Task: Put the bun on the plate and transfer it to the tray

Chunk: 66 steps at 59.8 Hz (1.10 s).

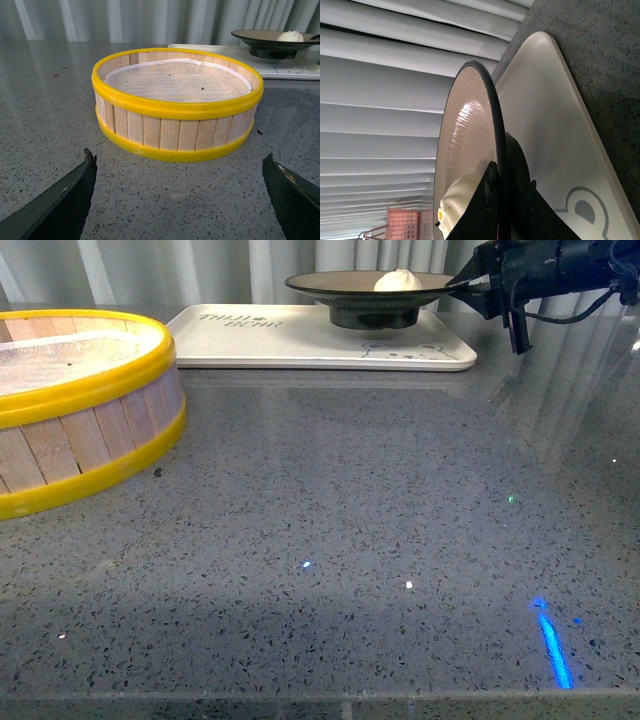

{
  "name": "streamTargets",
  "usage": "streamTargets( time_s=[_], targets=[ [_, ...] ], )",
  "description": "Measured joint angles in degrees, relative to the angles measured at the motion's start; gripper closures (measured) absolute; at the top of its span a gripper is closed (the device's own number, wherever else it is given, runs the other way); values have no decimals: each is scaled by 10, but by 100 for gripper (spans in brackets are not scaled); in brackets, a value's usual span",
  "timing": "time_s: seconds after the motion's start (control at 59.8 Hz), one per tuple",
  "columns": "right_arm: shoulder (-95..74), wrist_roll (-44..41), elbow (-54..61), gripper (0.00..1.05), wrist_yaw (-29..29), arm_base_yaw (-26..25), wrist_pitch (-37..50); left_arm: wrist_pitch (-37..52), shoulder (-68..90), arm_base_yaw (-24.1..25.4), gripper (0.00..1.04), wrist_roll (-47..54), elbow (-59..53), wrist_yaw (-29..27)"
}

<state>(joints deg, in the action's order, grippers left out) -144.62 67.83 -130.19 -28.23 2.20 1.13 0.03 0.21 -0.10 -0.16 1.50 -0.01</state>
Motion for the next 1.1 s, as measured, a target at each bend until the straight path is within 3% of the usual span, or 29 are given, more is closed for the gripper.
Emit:
streamTargets(
  time_s=[0.201,0.452,1.105],
  targets=[
    [-17,-7,-33,102,-8,7,-24,0,0,0,7,0,0,0],
    [44,-6,62,102,-6,20,11,0,0,0,7,0,0,0],
    [67,-14,94,102,2,23,-14,0,0,0,7,0,0,0]
  ],
)
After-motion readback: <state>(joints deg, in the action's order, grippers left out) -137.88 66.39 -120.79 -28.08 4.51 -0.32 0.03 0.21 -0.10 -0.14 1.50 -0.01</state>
